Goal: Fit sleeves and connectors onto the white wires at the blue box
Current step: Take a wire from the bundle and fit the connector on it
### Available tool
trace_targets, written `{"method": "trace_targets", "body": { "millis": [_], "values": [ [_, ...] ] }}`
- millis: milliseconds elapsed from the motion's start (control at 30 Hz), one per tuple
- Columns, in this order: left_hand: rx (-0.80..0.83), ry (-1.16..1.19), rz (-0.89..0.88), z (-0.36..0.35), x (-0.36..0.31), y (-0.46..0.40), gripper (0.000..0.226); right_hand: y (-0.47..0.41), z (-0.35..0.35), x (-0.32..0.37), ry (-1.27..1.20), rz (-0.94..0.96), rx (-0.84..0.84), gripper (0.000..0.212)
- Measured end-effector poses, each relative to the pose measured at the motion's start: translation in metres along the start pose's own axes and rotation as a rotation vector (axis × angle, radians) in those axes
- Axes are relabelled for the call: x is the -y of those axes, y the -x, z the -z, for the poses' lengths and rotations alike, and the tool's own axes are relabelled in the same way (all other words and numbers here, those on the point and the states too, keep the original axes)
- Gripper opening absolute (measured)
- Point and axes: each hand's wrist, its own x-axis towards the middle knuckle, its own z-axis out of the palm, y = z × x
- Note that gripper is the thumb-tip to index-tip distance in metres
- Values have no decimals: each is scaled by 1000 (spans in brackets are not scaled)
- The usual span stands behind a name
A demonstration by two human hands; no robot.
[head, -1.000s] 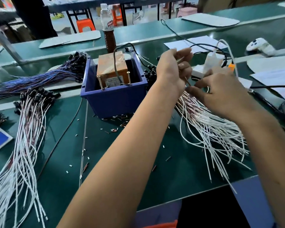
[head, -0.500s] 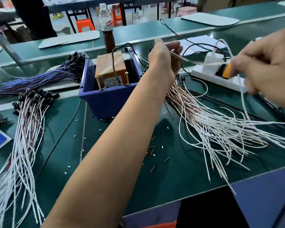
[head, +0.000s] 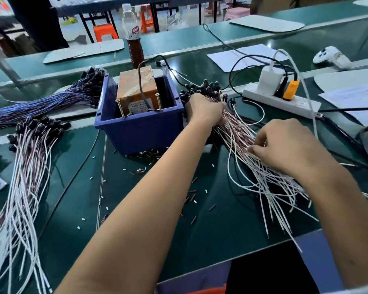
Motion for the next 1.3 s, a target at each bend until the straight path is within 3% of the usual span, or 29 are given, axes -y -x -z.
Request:
{"method": "trace_targets", "body": {
  "millis": [133,333,600,700,833,933,1167,1233,1300],
  "values": [
    [-120,-257,-167,-6,20,-5,28,-3,-5,2,-27,-9,67,29],
    [-161,-208,-243,-10,35,-10,22,-12,-13,16,-204,20,-195,21],
    [-153,-295,-298,2,32,8,19,-37,-29,32,-160,51,-122,16],
    [-75,-292,-289,14,28,26,20,-34,-23,39,-232,84,-175,19],
    [252,-258,-178,50,30,50,29,-22,-14,60,-279,185,-226,12],
    [302,-322,-98,97,35,60,31,-8,-18,91,-310,262,-166,10],
    [64,-630,-3,205,60,80,24,24,-56,187,-456,433,12,16],
    [-115,-684,6,234,70,83,21,31,-67,212,-475,482,73,14],
    [-419,-790,-24,261,80,83,20,36,-74,234,-460,530,114,16]
  ]
}}
